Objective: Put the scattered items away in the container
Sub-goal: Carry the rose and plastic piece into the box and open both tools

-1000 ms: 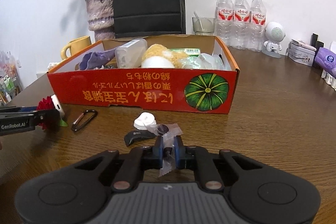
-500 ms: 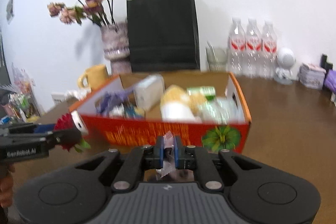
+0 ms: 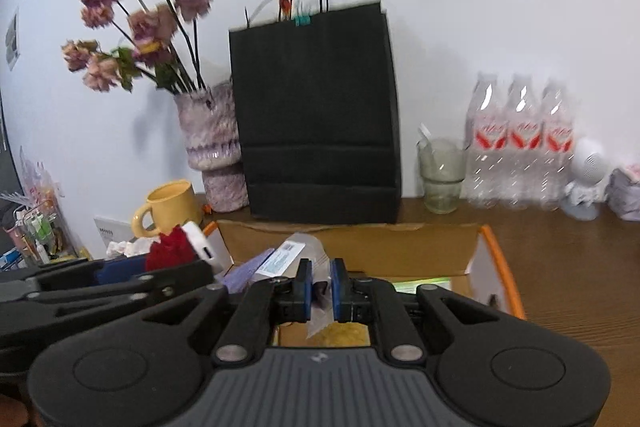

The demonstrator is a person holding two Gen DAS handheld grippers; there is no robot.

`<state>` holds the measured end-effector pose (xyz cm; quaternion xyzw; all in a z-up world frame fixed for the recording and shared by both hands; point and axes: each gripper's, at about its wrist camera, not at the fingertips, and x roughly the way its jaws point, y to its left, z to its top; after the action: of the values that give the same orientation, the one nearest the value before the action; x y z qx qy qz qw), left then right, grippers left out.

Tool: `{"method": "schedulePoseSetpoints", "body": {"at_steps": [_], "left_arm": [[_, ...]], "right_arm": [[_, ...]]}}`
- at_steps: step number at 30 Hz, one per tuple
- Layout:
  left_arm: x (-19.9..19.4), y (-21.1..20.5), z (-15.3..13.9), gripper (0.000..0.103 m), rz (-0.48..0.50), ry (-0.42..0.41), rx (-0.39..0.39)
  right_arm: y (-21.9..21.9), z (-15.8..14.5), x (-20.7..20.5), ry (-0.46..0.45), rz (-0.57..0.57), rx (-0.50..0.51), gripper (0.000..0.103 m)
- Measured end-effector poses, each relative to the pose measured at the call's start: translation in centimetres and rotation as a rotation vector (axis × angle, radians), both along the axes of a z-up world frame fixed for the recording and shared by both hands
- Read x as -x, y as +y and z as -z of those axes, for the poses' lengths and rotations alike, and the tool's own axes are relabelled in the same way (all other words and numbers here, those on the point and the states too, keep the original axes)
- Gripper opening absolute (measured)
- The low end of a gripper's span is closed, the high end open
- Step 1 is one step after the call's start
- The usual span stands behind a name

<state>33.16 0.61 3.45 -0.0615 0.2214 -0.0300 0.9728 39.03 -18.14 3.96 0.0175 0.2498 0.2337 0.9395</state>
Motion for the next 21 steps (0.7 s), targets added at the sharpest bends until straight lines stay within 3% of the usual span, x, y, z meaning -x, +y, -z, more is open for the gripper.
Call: {"method": "schedulePoseSetpoints", "body": {"at_steps": [7,8,9,11,12,13,15,21], "left_arm": [[-1.7,0.8,1.4,0.048,-0.002,0.043,-0.036],[-1.8,0.8,1.4,0.053,-0.006,0.042,-0.043],[-1.8,0.9,1.4,0.064,-0.012,0.040,-0.046],[-1.7,1.0,1.2,0.083,-0.029,0.031,-0.047],[-1.5,1.1,1.0,0.087,-0.033,0.019,-0.046],[-1.4,1.1,0.8,0.090,-0.033,0.008,-0.044],[-1.2,1.3,0.4,0.103,-0.041,-0.010,-0.042],[-1.1,1.1,0.0,0.103,-0.071,-0.021,-0.076]], "right_arm": [[1.5,2.0,-2.6,0.030,-0.017,0.051,0.010],[1.4,2.0,-2.7,0.027,-0.013,0.051,0.011],[1.2,1.9,-2.8,0.027,-0.008,0.049,0.013],[0.8,1.9,-3.2,0.041,0.011,0.053,0.038],[0.5,1.9,-3.4,0.042,0.025,0.052,0.060],[0.3,1.9,-3.4,0.036,0.039,0.053,0.075],[-0.2,1.7,-3.5,0.031,0.057,0.069,0.087],[-1.3,1.7,-4.1,0.061,0.080,0.107,0.100]]}}
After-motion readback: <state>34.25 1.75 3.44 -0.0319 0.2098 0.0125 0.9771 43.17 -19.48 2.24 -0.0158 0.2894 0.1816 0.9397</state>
